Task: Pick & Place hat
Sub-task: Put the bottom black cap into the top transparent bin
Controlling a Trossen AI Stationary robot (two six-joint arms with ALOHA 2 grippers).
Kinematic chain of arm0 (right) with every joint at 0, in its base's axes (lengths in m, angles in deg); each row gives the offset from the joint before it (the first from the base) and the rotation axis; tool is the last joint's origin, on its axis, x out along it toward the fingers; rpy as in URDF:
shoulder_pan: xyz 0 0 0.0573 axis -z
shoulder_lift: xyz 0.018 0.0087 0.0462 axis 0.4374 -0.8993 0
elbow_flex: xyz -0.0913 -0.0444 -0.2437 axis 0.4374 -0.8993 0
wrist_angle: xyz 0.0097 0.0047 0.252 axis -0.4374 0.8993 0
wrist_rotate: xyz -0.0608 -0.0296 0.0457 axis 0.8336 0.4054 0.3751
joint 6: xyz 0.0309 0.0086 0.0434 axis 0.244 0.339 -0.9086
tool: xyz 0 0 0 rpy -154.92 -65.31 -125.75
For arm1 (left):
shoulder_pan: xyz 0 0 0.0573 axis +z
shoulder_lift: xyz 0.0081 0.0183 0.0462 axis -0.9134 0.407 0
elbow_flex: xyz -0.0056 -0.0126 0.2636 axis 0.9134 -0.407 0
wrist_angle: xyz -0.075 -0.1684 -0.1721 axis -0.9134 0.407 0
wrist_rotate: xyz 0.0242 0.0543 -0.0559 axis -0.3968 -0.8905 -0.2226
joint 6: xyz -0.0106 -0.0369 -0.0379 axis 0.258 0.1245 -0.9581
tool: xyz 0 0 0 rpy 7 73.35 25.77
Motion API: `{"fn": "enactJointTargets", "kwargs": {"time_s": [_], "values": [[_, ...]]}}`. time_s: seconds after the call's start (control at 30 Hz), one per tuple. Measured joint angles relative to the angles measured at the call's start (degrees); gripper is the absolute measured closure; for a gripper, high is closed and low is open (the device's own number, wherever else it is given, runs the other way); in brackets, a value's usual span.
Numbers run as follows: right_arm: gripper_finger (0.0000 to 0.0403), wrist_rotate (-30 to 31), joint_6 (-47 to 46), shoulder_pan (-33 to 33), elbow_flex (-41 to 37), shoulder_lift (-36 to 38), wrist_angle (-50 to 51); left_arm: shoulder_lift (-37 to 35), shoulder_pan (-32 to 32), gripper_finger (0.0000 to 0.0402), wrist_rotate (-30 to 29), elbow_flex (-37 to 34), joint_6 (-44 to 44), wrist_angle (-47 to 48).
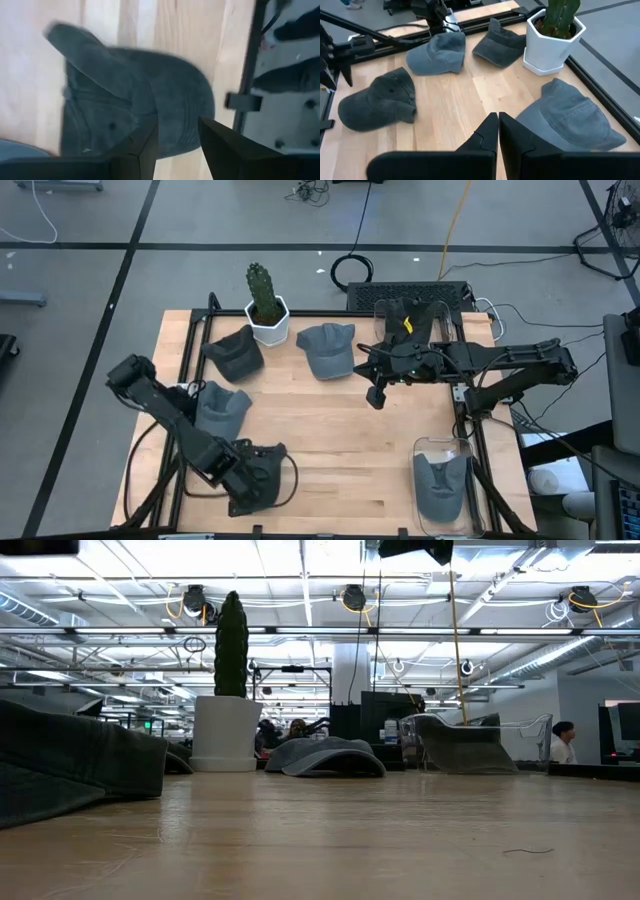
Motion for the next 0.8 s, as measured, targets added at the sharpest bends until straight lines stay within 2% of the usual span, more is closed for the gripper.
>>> {"fn": "enactJointTargets", "kwargs": {"time_s": [0.17, 0.37, 0.6, 0.8], "values": [[0.0399, -0.01, 0.00, 0.00, 0.00, 0.00, 0.85, 2.27, 0.60, 0.0222, 2.67, -2.83, -0.58, 0.83], [0.0399, -0.04, 0.00, 0.00, 0.00, 0.00, 2.66, 2.30, 0.38, 0.0198, -0.42, -6.00, -1.38, 0.30], [0.0399, -0.04, -0.02, -0.02, 0.00, 0.00, 3.06, 2.20, 0.02, 0.0192, -0.65, -9.64, -0.32, -0.77], [0.0399, -0.04, 0.00, -0.02, 0.00, 0.00, 3.15, 2.00, 0.20, 0.0192, 2.14, -12.88, -1.20, -8.80]]}}
